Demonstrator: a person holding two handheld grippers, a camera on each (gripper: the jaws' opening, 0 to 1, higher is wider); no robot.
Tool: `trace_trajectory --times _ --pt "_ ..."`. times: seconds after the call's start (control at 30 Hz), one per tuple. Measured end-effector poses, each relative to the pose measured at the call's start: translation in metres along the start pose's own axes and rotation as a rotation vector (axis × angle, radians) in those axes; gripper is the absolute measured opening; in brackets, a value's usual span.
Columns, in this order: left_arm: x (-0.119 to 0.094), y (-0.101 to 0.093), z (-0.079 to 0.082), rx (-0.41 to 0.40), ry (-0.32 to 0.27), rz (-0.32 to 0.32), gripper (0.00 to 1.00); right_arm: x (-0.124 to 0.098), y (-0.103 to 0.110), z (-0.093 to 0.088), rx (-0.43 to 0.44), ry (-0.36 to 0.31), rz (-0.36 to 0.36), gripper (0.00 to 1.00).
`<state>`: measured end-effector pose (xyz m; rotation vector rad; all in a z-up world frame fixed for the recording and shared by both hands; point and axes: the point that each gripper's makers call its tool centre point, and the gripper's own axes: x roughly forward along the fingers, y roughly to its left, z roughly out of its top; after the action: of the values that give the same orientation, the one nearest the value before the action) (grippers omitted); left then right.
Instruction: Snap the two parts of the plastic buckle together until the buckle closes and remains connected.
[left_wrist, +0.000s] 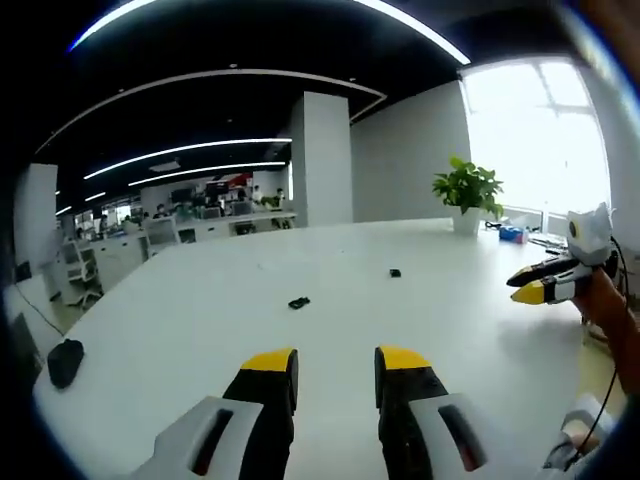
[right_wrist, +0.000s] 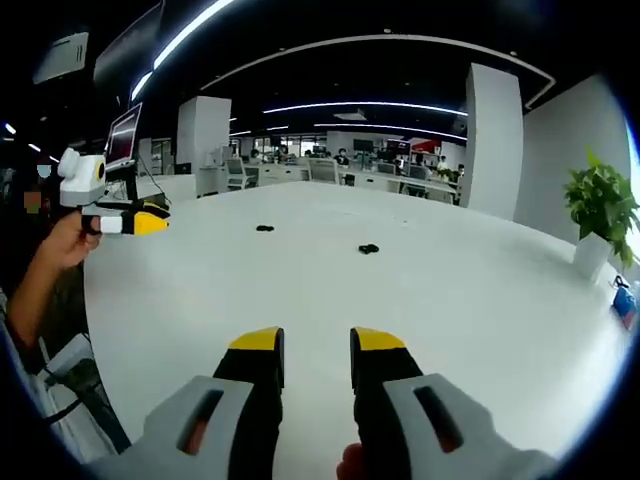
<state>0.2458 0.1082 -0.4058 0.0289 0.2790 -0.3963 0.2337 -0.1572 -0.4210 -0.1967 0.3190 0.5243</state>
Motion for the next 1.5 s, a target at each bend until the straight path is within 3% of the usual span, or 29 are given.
trace_trajectory --times 0.27,0.4,0.6,1.5 --pt "-0.001 -0.003 -0.009 0.021 0.009 -0.001 0.31 0.004 0.000 0.002 -0.013 0.004 0.011 0.27" --pt "0.002 -0.004 -0.014 -0.010 0.020 -0.016 0.32 0.004 0.001 0.003 -0.011 0.004 0.016 0.27" --pt "0.000 -0.004 -0.004 -0.003 0.003 -0.017 0.32 0.001 -0.005 0.000 -0.008 -0.005 -0.010 0.27" --pt "0.004 -0.003 -0.004 -0.005 0.001 -0.026 0.32 -0.002 -0.006 -0.004 0.022 0.013 0.000 0.27"
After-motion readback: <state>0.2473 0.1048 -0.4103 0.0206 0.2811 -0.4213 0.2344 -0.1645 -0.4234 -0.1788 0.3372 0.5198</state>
